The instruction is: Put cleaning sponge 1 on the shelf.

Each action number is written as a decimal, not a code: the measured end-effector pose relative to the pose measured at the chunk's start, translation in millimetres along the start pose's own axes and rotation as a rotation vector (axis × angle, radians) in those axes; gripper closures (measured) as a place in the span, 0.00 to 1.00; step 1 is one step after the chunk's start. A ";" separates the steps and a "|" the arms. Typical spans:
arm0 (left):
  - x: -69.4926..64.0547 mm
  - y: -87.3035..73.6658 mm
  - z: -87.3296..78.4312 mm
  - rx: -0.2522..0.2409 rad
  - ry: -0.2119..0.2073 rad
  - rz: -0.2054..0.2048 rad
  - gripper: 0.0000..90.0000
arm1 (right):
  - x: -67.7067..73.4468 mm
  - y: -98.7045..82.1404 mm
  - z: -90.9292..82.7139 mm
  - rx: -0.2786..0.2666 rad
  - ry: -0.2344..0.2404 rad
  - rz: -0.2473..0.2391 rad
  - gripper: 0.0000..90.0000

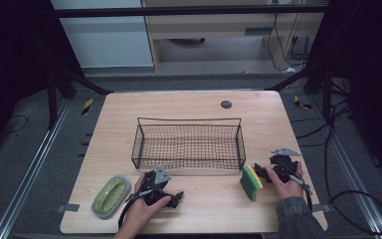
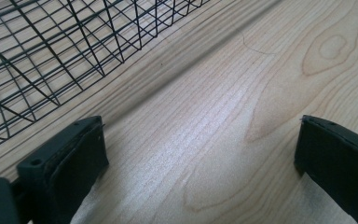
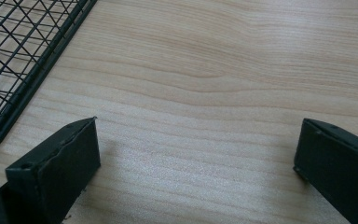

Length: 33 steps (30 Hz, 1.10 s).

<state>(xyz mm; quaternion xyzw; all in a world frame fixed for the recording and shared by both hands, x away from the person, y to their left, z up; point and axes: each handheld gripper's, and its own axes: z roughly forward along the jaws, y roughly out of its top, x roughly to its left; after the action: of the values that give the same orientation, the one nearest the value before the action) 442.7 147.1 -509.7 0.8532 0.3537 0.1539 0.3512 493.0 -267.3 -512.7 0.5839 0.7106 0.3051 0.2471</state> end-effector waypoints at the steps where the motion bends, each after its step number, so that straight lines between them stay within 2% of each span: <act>1: 0.4 0.0 0.0 0.000 -0.004 0.003 0.00 | 0.0 0.0 0.0 0.000 0.000 0.000 0.00; 7: 4.7 0.5 -4.0 0.009 -0.037 0.038 0.03 | 0.2 0.1 0.1 0.000 0.000 0.000 0.00; 12: 0.6 6.9 -18.9 -0.039 -0.047 0.040 0.04 | 0.6 0.3 0.4 -0.001 -0.001 0.002 0.00; 14: -1.6 8.2 -24.6 -0.031 -0.047 0.047 0.05 | 0.2 0.0 0.2 -0.002 -0.002 -0.004 0.01; 17: -4.9 12.0 -37.1 0.001 -0.023 0.078 0.06 | 0.2 0.0 0.1 -0.002 -0.002 -0.004 0.01; 20: -2.0 16.8 -51.4 0.035 -0.001 0.092 0.06 | 0.0 -0.3 0.0 -0.002 0.000 -0.007 0.01; 23: 9.4 19.8 -66.6 0.064 0.032 0.089 0.06 | -0.1 -0.3 0.1 -0.002 -0.002 -0.009 0.01; 25: 20.6 21.0 -77.0 0.066 0.047 0.067 0.06 | -0.1 -0.3 0.1 -0.002 -0.002 -0.008 0.01; 26: 31.1 21.9 -87.4 0.071 0.065 0.051 0.06 | 0.1 -0.5 -0.1 -0.003 -0.004 -0.007 0.01; 27: 31.1 21.9 -87.4 0.071 0.065 0.051 0.06 | 0.2 -0.5 -0.1 -0.003 -0.005 -0.007 0.01; 29: 44.1 22.1 -102.6 0.086 0.090 0.049 0.05 | 0.3 -0.6 -0.2 -0.003 -0.006 -0.006 0.01; 30: 44.1 22.1 -102.6 0.086 0.090 0.049 0.05 | 0.3 -0.6 -0.2 -0.003 -0.006 -0.006 0.01; 33: 57.9 19.2 -114.4 0.116 0.117 0.051 0.05 | 0.4 -0.6 -0.2 -0.003 -0.006 -0.005 0.01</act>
<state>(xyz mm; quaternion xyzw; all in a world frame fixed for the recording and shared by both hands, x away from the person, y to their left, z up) 434.4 234.7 -414.6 0.8704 0.3599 0.1916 0.2758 492.4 -267.0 -512.9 0.5826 0.7110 0.3036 0.2508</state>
